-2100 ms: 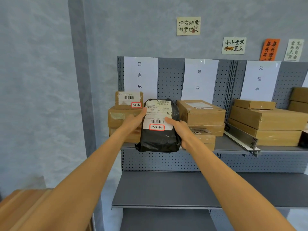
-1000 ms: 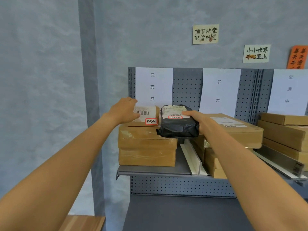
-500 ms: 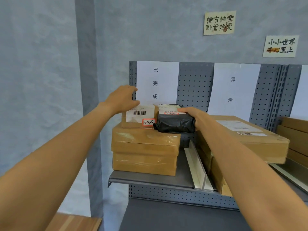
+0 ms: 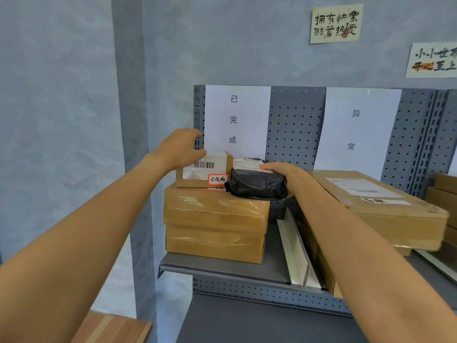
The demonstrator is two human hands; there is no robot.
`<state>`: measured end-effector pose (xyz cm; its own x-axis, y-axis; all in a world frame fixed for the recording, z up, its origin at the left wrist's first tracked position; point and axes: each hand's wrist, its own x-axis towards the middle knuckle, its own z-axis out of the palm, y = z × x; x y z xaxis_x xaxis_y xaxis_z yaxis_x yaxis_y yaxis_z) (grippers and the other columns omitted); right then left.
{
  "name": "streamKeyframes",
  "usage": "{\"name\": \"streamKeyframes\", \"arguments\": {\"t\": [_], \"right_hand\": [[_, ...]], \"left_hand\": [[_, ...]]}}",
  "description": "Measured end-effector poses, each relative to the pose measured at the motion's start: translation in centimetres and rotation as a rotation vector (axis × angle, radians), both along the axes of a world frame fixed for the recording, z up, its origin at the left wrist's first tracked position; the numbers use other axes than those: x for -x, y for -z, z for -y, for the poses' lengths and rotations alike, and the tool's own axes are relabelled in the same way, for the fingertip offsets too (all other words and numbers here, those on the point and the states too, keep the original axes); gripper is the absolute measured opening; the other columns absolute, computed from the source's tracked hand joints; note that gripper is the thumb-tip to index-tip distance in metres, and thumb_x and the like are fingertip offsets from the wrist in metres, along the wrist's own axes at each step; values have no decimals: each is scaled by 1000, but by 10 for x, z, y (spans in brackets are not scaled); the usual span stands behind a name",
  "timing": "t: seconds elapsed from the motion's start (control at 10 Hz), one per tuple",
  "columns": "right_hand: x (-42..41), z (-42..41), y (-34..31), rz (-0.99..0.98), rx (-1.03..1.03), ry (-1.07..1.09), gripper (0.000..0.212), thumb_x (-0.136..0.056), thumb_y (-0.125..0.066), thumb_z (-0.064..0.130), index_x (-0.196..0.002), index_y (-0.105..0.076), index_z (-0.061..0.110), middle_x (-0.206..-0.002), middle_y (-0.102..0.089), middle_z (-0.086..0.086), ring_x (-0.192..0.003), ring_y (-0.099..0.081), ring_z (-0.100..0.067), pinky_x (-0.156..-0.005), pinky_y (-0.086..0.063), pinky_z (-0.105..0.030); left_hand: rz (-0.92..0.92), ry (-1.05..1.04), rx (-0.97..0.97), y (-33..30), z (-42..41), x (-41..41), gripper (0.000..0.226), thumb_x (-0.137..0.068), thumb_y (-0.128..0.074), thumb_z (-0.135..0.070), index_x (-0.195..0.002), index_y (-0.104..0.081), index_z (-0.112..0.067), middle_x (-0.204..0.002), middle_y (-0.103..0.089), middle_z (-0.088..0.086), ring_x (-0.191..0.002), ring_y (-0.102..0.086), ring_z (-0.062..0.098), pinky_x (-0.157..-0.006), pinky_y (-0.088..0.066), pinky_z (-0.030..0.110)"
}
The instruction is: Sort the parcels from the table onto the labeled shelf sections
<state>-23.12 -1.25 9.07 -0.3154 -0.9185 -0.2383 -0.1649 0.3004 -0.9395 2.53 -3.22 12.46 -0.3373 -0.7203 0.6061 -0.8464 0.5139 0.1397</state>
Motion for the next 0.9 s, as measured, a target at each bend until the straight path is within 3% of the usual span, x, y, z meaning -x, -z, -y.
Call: {"name": "streamKeyframes", "arguments": {"t": [0.1,0.2,0.3,0.4,0.5,0.6,0.7,0.9], "right_hand": [[1,1,0,7,-7,0,36,-85,-71,38,-105,-59,10,-87,-68,-10,-74,-64,-22,-74,-54,-37],[0,-3,-3,49,19,-4,31,-89,-66,40,-96,-62,10,-86,-69,-8,-73,-65,-21,-69,-55,-35],[-1,-8,-6,37,60,31,35,-92,-61,43,-89,-60,8,-85,-66,-9,-74,-62,-21,-76,-53,-33],[-2,-12,-9,38,134,57,36,-93,-60,41,-102,-60,5,-90,-66,-9,-77,-63,-21,-77,-53,-32],[-5,-20,-8,-182,269,152,55,-94,-59,38,-131,-48,0,-118,-58,-11,-111,-58,-29,-86,-48,-34],[-13,-36,-6,-545,399,190,57,-98,-53,37,-137,-44,-3,-140,-48,-18,-129,-45,-32,-101,-39,-39],[-19,-50,-4,-764,467,164,65,-97,-53,39,-148,-33,4,-152,-36,-15,-138,-34,-32,-111,-31,-40],[-29,-88,10,-1126,576,162,62,-98,-52,32,-150,-27,8,-151,-34,-14,-138,-30,-32,-112,-29,-42]], "left_hand": [[-10,-5,-13,2,0,-1,56,-94,-59,-29,-143,-42,-7,-144,-47,12,-132,-44,28,-105,-39,40],[-20,3,-12,3,-1,-1,56,-94,-58,-29,-142,-42,-6,-145,-47,12,-133,-43,28,-106,-38,40],[-28,1,-8,4,-2,-3,56,-94,-59,-30,-142,-43,-7,-144,-47,11,-132,-43,28,-105,-39,41],[-36,9,-11,5,-5,-5,55,-93,-60,-29,-141,-44,-7,-143,-48,11,-131,-45,28,-104,-40,40],[-43,13,-21,5,-10,-6,53,-92,-60,-28,-139,-46,-7,-141,-50,12,-128,-47,29,-100,-42,41],[-36,8,-17,9,-15,-9,54,-91,-60,-30,-138,-47,-8,-136,-51,14,-125,-47,30,-98,-44,43],[-26,12,-17,13,-23,-11,56,-91,-60,-30,-140,-44,-8,-139,-49,13,-128,-44,29,-100,-42,44],[4,50,75,27,-41,-13,54,-92,-59,-29,-139,-44,-7,-138,-49,13,-127,-43,30,-98,-43,42]]}}
